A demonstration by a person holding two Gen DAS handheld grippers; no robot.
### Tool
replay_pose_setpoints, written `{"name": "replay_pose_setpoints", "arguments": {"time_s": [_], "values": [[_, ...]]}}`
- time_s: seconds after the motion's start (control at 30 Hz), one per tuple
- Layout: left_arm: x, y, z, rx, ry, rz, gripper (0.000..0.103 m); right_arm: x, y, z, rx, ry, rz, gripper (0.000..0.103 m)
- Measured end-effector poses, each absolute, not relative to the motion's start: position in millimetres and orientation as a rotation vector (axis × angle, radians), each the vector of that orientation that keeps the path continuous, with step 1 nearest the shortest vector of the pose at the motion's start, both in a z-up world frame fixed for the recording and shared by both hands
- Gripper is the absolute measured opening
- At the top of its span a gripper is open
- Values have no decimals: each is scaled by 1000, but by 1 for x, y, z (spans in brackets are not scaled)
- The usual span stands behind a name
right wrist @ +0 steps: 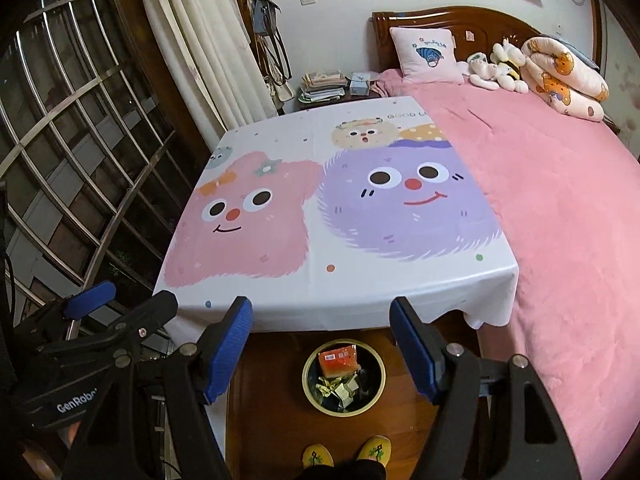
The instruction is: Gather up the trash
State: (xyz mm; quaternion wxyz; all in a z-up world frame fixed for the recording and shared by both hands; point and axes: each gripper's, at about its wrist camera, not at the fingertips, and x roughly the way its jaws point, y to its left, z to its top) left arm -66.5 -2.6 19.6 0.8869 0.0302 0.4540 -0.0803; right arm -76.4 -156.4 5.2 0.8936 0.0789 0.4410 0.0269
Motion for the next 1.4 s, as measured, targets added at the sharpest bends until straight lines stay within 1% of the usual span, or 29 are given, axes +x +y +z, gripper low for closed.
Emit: {"name": "replay_pose_setpoints", "arguments": {"time_s": [0.5, 1.4], "values": [[-49, -7, 19, 55, 951, -111, 90, -60, -155, 8, 135, 880, 81, 72], [-29, -18, 11, 50, 968, -66, 90, -33, -168, -5, 119, 908, 118, 72]]}}
